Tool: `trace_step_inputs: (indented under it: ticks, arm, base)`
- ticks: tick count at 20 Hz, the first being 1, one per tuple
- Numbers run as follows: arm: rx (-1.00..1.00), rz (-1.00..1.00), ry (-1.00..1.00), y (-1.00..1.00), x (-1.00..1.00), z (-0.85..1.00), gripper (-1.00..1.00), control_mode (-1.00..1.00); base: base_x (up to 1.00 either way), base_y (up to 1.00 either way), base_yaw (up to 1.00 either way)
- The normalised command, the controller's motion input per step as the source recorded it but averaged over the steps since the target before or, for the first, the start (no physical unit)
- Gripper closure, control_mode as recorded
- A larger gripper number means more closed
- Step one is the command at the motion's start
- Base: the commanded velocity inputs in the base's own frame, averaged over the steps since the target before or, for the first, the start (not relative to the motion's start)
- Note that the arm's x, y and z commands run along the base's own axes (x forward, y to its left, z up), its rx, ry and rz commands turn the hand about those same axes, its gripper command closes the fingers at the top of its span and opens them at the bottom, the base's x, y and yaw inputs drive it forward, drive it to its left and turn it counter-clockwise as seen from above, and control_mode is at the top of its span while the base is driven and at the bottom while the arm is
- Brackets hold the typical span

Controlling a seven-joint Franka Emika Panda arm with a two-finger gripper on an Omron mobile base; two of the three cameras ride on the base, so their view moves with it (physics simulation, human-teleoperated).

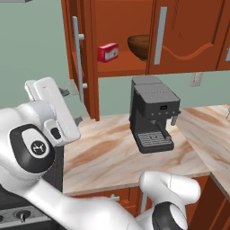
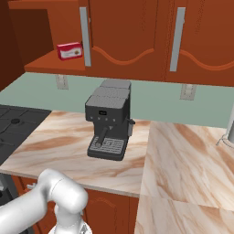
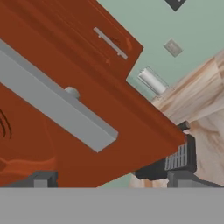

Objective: Pick the mug and place it in the sink. Pick the bowl and place it in the open cabinet and then close the cabinet.

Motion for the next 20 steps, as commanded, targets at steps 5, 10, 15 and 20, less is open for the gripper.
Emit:
trace_step_inputs:
  ticks: [5,10,15,20]
  arm:
    - [0.00,0.00,0.00,0.00,0.19,0.00,-1.00,-1.00]
    - [0.00,0.00,0.00,0.00,0.11,0.00,-1.00,-1.00]
    - [0.00,0.00,0.00,-0.01,0.04,0.00,-1.00,-1.00]
    - [0.00,0.00,0.00,-0.11,0.01,0.00,-1.00,-1.00]
  base:
    - [0.00,0.00,0.00]
    - [0.00,0.00,0.00]
    - [0.00,0.00,0.00]
    - [0.00,0.00,0.00]
